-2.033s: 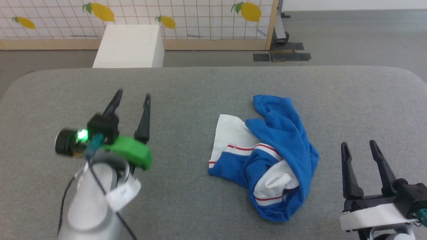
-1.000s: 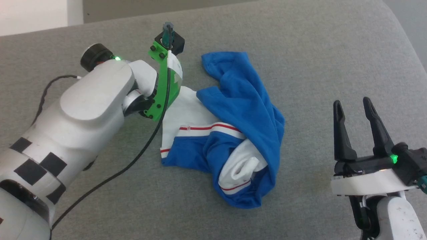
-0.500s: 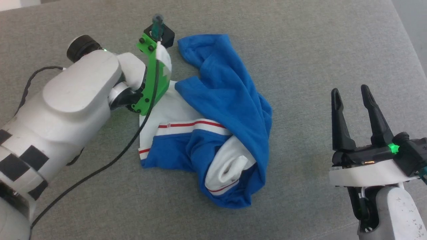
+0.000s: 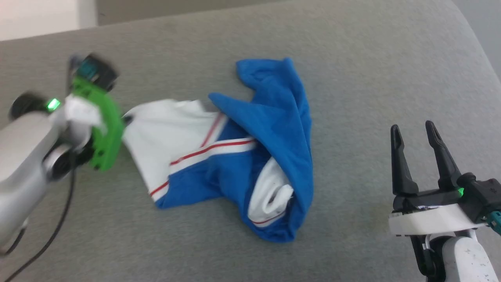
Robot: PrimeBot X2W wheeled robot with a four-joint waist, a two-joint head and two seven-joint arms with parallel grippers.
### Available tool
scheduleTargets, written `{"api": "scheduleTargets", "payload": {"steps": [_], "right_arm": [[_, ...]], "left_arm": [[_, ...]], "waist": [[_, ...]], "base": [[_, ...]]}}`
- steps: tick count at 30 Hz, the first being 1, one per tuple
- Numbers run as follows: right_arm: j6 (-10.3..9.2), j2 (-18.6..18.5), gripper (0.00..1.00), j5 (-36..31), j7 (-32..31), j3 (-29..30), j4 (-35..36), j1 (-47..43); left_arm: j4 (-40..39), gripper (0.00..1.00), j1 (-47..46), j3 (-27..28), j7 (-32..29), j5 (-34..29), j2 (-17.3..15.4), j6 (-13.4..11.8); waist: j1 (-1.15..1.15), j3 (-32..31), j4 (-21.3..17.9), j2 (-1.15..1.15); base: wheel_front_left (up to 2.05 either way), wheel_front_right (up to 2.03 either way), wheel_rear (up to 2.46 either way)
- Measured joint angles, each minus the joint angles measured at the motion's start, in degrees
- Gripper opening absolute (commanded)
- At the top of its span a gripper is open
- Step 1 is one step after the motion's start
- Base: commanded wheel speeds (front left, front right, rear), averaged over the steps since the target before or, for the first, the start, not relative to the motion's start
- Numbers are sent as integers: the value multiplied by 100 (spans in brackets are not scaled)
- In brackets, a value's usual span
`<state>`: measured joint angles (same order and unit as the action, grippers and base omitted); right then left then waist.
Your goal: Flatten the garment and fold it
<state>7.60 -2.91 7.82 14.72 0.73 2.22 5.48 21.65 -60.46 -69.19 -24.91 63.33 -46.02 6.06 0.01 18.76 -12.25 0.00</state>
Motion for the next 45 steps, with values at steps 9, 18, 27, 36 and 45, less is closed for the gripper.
{"api": "scheduleTargets", "payload": {"steps": [9, 18, 27, 36, 45], "right_arm": [[0, 3, 100, -129, 0, -45, 4, -112], [0, 4, 100, -288, 0, -13, -142, -411], [-1, 3, 100, -779, 0, 182, 5, -344], [-1, -208, 100, -1351, 0, -209, 154, 714], [-1, -1559, 100, -415, -427, -2317, -1194, 1800]], "left_arm": [[285, 0, 1332, 11, 319, 569, -855, -699], [1025, 100, 2084, 70, 1210, 784, -535, -924], [858, 100, 2206, 623, 3844, 90, -241, -1680], [-1247, 100, 3741, 3374, 3971, -1891, 441, -2922], [-2453, 100, 5596, 5591, 3971, -3719, 1978, -2830]], "waist": [[-1, -421, 714, 0], [-1, -919, 1070, 0], [-1, -1465, 1348, 0], [-1, -1634, 1779, 0], [-1, -1562, 1882, 0]], "base": [[0, 0, 0], [0, 0, 0], [0, 0, 0], [0, 0, 0], [0, 0, 0]]}}
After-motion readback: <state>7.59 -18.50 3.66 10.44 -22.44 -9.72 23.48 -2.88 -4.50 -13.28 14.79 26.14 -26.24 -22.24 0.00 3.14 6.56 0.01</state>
